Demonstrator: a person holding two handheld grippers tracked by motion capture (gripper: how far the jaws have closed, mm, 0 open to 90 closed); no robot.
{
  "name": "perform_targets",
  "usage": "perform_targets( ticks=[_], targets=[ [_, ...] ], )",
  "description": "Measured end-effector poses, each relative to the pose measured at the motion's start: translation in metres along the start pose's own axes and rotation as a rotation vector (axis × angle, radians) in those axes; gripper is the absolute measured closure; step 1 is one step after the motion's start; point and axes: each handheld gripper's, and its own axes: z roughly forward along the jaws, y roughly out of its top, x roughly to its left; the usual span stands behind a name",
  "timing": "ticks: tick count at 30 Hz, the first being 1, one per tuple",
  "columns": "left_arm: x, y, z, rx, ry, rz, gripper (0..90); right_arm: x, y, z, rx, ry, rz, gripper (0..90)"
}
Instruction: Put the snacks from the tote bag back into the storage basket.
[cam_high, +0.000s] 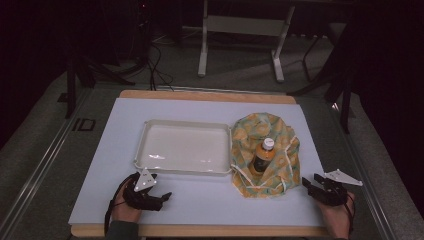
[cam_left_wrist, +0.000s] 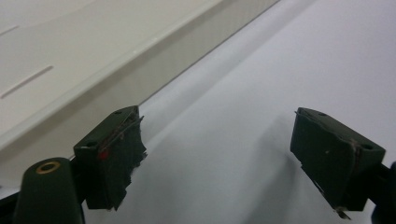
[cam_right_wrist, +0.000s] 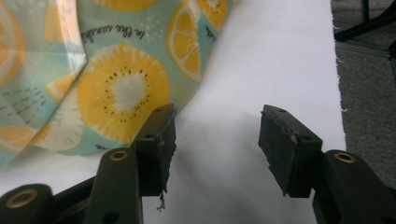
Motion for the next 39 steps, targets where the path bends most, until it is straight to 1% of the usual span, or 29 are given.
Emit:
perform_targets(
  ticks=[1,3,5,8,11,14,16,19,24,26,29,31,33,34,35,36,39],
  targets=[
    [0.001,0.0,-0.001,-0.007,-0.003,0.002,16.9,0.0,0.0,-0.001,-0.009,-0.002,0.005,47.5],
    [0.002,0.0,-0.002,-0.024,-0.018,-0.013,16.9,-0.001,-0.001,-0.002,-0.016,-0.001,0.011,47.9],
    [0.003,0.0,-0.004,-0.049,-0.022,-0.021,17.0,-0.003,-0.001,-0.003,-0.027,0.007,0.026,48.5],
    [0.006,0.0,-0.005,-0.075,-0.045,-0.044,17.2,-0.003,-0.001,-0.002,-0.026,0.012,0.024,49.1],
    [0.007,-0.001,-0.005,-0.08,-0.048,-0.048,17.3,-0.003,0.0,-0.003,-0.024,0.019,0.02,50.3],
    [0.007,-0.002,-0.005,-0.082,-0.048,-0.043,17.3,-0.004,0.0,-0.003,-0.021,0.044,0.028,54.1],
    [0.007,-0.002,-0.004,-0.079,-0.054,-0.038,17.3,-0.005,0.001,-0.002,-0.012,0.067,0.021,56.5],
    [0.006,-0.002,-0.004,-0.079,-0.055,-0.035,17.3,-0.005,0.001,-0.002,-0.004,0.084,0.014,58.1],
    [0.007,-0.002,-0.004,-0.077,-0.054,-0.038,18.0,-0.003,0.002,-0.002,0.006,0.105,-0.021,57.0],
    [0.006,-0.002,-0.004,-0.078,-0.054,-0.034,18.0,-0.002,0.003,-0.002,0.011,0.108,-0.022,56.9],
    [0.006,-0.002,-0.004,-0.079,-0.052,-0.031,18.0,-0.001,0.005,-0.004,0.015,0.117,-0.036,56.9],
    [0.006,-0.002,-0.004,-0.078,-0.051,-0.03,18.0,0.001,0.009,-0.005,0.02,0.135,-0.047,56.4],
    [0.005,-0.002,-0.004,-0.077,-0.049,-0.029,18.0,0.002,0.013,-0.007,0.027,0.187,-0.052,55.9],
    [0.005,-0.002,-0.004,-0.077,-0.049,-0.029,18.0,0.002,0.013,-0.007,0.027,0.187,-0.052,55.9],
    [0.005,-0.002,-0.004,-0.076,-0.047,-0.027,18.0,0.004,0.016,-0.008,0.03,0.194,-0.067,56.0],
    [0.005,-0.002,-0.004,-0.076,-0.047,-0.027,18.0,0.006,0.022,-0.01,0.039,0.197,-0.096,56.3],
    [0.005,-0.002,-0.003,-0.075,-0.047,-0.028,18.0,0.009,0.032,-0.015,0.052,0.2,-0.137,57.3]
  ],
)
